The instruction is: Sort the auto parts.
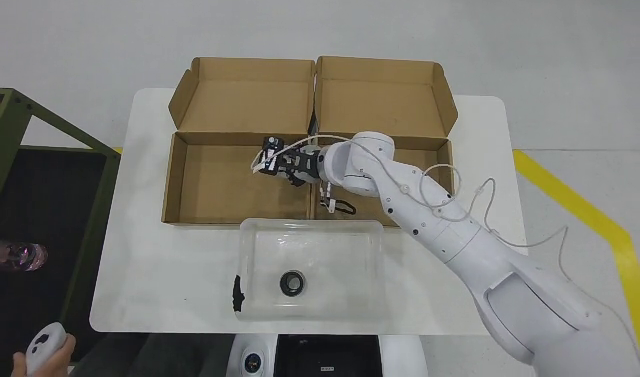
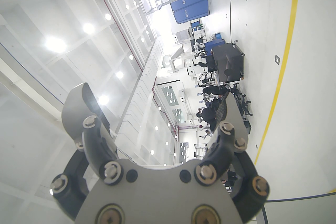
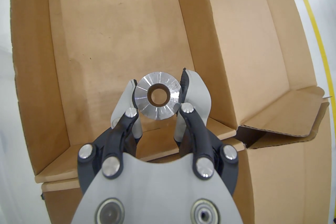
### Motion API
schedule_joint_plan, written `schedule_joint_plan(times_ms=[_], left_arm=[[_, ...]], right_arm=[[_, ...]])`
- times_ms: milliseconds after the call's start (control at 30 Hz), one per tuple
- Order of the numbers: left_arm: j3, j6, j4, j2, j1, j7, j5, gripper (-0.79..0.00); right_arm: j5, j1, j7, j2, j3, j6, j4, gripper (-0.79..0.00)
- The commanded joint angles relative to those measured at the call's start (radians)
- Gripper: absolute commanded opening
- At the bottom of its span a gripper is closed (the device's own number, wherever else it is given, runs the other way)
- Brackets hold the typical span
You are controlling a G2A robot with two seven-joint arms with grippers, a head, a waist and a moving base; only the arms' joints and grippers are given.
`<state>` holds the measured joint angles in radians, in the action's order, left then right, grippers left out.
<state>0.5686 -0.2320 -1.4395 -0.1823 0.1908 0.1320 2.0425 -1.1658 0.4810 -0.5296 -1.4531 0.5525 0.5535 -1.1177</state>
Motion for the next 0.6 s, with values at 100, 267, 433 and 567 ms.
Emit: schedule_joint_plan(times_ms=[100,267,433,567], left_arm=[[0.0,0.0,0.0,0.0,0.0,0.0,0.0,0.0],[0.0,0.0,0.0,0.0,0.0,0.0,0.0,0.0],[0.0,0.0,0.0,0.0,0.0,0.0,0.0,0.0],[0.0,0.0,0.0,0.0,0.0,0.0,0.0,0.0]], right_arm=[[-0.006,-0.014,-0.012,-0.023,-0.022,-0.007,0.041,-0.785],[-0.021,-0.029,-0.025,-0.046,-0.041,-0.014,0.073,-0.751],[-0.034,-0.039,-0.027,-0.062,-0.048,-0.013,0.102,-0.686],[-0.051,-0.045,-0.031,-0.072,-0.051,-0.011,0.115,-0.619]])
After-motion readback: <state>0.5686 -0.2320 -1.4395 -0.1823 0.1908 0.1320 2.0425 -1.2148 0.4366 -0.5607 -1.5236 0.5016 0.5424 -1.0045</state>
